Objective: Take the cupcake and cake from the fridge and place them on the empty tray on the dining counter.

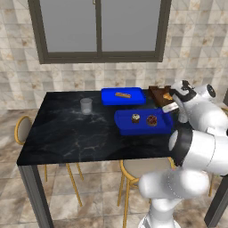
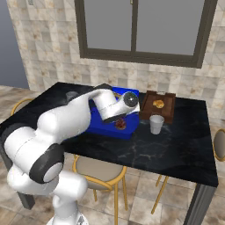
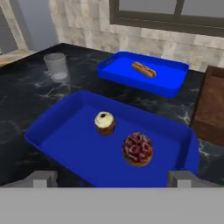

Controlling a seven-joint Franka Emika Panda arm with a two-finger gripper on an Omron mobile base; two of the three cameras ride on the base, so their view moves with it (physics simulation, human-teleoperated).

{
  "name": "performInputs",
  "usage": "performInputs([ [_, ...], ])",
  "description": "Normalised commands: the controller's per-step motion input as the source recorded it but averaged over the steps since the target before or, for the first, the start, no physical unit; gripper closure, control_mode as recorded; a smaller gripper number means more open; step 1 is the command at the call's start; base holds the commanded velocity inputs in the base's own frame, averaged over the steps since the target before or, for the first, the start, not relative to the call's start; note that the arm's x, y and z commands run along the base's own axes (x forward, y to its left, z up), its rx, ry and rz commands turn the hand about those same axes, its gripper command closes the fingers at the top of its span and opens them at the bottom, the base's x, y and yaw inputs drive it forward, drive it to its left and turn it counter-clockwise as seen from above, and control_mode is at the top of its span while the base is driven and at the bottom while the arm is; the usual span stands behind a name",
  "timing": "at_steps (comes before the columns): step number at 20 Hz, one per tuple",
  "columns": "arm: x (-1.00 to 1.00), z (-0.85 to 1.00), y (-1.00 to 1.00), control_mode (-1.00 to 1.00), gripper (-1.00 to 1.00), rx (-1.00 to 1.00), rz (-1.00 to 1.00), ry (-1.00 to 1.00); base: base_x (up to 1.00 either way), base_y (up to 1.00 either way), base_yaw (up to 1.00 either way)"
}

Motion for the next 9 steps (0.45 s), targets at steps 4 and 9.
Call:
performInputs([
  [4,-1.00,1.00,-0.10,-1.00,-1.00,-0.01,0.00,0.06,0.00,0.00,0.00],
  [9,-0.97,0.77,-0.03,-1.00,-1.00,-0.01,-0.01,0.05,0.00,0.00,0.00],
])
